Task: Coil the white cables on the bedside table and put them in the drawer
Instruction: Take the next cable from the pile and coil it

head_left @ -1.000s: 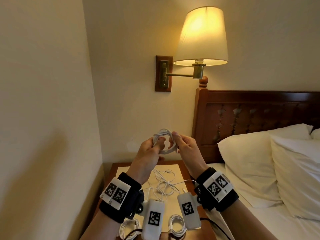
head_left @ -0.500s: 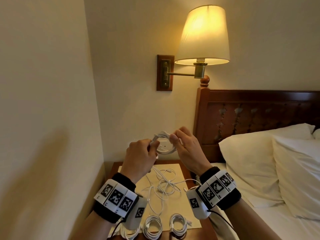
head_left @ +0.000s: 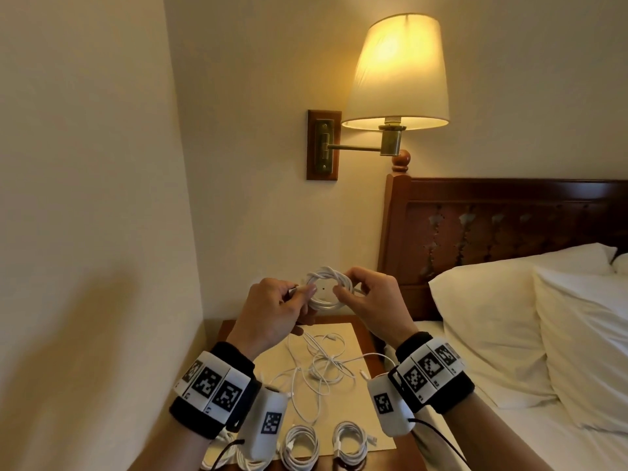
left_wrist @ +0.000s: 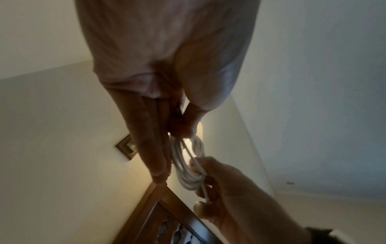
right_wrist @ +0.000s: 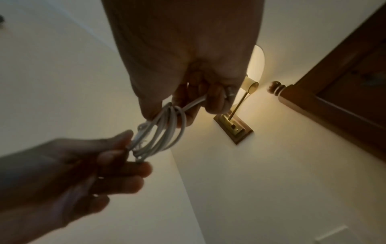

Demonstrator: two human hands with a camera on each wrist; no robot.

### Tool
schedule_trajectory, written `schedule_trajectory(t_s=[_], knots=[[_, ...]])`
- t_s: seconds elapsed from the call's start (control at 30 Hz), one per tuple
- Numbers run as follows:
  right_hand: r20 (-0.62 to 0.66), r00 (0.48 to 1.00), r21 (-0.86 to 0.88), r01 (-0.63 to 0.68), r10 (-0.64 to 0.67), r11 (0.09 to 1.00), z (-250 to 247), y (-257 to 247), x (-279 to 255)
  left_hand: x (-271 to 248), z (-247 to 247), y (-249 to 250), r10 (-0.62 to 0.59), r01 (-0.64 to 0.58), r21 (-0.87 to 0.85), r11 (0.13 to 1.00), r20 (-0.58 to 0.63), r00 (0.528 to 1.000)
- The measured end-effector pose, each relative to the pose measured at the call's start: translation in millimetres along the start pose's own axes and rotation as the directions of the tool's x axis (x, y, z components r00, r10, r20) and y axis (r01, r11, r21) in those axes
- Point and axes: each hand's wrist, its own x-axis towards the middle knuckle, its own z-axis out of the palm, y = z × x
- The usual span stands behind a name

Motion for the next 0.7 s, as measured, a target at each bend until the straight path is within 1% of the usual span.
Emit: schedule_trajectory(t_s=[0.1,0.23,0.33,0.43,0.5,0.57,0.63,0.7], knots=[[-0.052,0.996,-0.063,0.068,-0.071,0.996,1,1,2,-2,0,0,-0.019,0.021,-0.098,0.995,0.014,1.000],[-0.043,0.989,-0.103,0.136,-0.141,0.985,0,2,4,-7,-2,-1,-0.055,0.085,-0.276,0.957,0.114,0.992],[-0.014,0.993,-0.087,0.114,-0.115,0.990,-2,3,6,-12,0,-6,-0.042,0.106,-0.374,0.921,0.175,0.984],[0.007,0.998,-0.027,0.068,-0.068,0.997,-5,-2,8,-14,4,-15,-0.043,0.117,-0.438,0.891,0.175,0.984],[0.046,0.999,0.039,0.012,-0.014,0.999,-6,-5,8,-13,7,-20,-0.029,0.093,-0.416,0.905,0.156,0.987],[0.099,0.995,0.153,-0.047,0.032,0.987,-5,-7,5,-12,10,-27,-0.037,0.087,-0.332,0.939,0.153,0.987],[0.144,0.988,0.250,-0.091,0.056,0.964,-1,-9,-1,-11,14,-37,-0.081,0.124,-0.246,0.961,0.176,0.981],[0.163,0.985,0.303,-0.113,0.065,0.946,4,-11,-7,-12,17,-46,-0.142,0.179,-0.211,0.961,0.180,0.973]])
